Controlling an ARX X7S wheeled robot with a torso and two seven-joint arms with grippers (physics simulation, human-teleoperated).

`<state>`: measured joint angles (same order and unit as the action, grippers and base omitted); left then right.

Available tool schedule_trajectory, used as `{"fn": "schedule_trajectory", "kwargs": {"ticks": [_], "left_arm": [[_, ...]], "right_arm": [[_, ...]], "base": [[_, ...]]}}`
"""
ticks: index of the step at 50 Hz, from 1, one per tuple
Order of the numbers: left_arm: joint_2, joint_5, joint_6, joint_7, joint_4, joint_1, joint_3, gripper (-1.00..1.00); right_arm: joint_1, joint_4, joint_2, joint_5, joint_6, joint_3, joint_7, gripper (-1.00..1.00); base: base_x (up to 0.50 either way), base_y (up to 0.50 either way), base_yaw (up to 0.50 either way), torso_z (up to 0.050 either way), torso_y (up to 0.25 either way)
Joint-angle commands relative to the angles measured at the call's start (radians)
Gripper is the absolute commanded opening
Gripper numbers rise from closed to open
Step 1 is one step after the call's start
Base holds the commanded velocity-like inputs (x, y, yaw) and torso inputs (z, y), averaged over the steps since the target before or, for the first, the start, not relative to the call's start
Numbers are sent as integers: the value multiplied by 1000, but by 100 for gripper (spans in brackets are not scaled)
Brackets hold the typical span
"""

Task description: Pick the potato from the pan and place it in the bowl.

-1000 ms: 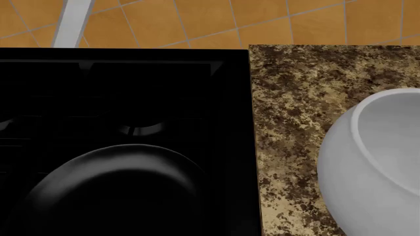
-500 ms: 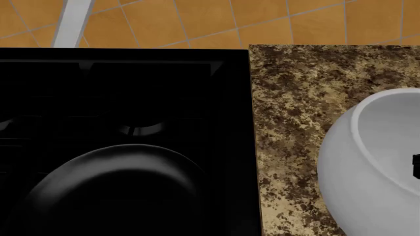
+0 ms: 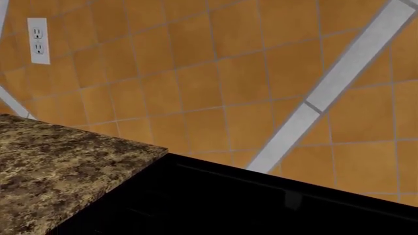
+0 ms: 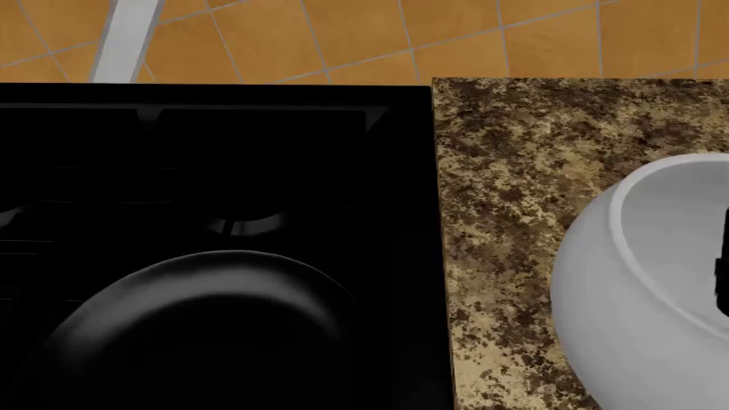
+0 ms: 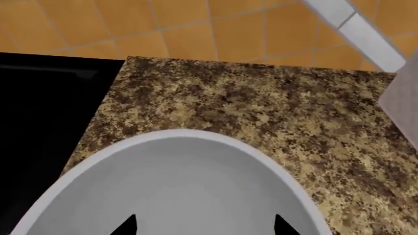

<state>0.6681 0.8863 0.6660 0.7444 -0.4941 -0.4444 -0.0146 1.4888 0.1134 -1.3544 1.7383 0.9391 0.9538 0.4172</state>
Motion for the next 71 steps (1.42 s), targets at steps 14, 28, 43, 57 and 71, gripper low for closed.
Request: {"fn": "schedule_trajectory", "kwargs": {"ticks": [14,28,43,57,71], "left_arm": [[8,24,4,9,-26,9,-15,100],[28,62,10,23,-66,30,-54,100],[35,73,7,26,-88,40,-64,100],[28,59,-6,13,-73,43,-53,100],[20,49,-21,1,-65,52,-45,100]], "right_arm": [[152,24,16,94,99,-86,93,100],[285,86,30,214,196,-142,198,100],[419,172,22,393,222,-197,370,100],[350,378,-49,393,36,-229,427,100],[287,528,-15,353,-172,-227,581,100]], "base": [[0,0,0,0,0],[0,0,0,0,0],[0,0,0,0,0],[0,0,0,0,0],[0,0,0,0,0]]}}
